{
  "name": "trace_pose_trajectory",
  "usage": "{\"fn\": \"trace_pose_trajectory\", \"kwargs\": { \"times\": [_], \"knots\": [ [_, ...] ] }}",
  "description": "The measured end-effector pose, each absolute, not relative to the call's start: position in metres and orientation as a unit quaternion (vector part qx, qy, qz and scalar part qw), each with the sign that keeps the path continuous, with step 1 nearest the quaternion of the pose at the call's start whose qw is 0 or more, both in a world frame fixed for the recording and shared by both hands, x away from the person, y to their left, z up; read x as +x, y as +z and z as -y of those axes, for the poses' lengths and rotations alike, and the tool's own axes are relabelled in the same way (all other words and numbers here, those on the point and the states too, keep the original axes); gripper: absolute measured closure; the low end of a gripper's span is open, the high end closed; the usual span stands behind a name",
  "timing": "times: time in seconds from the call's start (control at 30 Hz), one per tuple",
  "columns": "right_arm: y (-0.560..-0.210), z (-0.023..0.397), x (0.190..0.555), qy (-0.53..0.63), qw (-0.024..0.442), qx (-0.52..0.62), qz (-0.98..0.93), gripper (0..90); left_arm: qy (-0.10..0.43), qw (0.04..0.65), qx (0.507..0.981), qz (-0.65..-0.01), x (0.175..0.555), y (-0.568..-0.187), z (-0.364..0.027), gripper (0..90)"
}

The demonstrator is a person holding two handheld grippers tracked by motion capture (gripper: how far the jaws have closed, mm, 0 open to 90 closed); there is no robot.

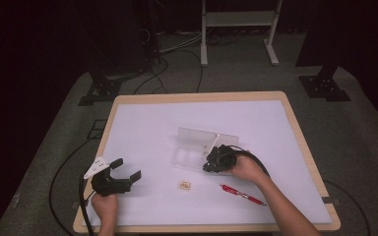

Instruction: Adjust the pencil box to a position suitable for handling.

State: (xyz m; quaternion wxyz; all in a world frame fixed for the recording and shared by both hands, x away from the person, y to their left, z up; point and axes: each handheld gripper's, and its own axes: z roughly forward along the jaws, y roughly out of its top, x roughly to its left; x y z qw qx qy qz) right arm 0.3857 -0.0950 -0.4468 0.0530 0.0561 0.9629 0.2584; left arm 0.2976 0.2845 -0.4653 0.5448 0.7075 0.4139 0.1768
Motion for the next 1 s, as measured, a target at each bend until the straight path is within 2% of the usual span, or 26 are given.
{"fn": "trace_pose_trajectory", "kwargs": {
  "times": [0.1,0.33,1.0],
  "knots": [
    [-0.440,0.101,0.384,0.284,0.051,0.072,-0.955,69.9,0.179,0.545,0.708,-0.412,0.297,-0.465,-0.284,0.0],
    [-0.418,0.123,0.380,0.327,0.059,0.121,-0.935,58.7,0.179,0.544,0.709,-0.411,0.298,-0.465,-0.283,0.0],
    [-0.403,0.186,0.352,0.367,0.085,0.208,-0.903,48.0,0.186,0.541,0.712,-0.407,0.296,-0.465,-0.282,0.0]
  ]
}}
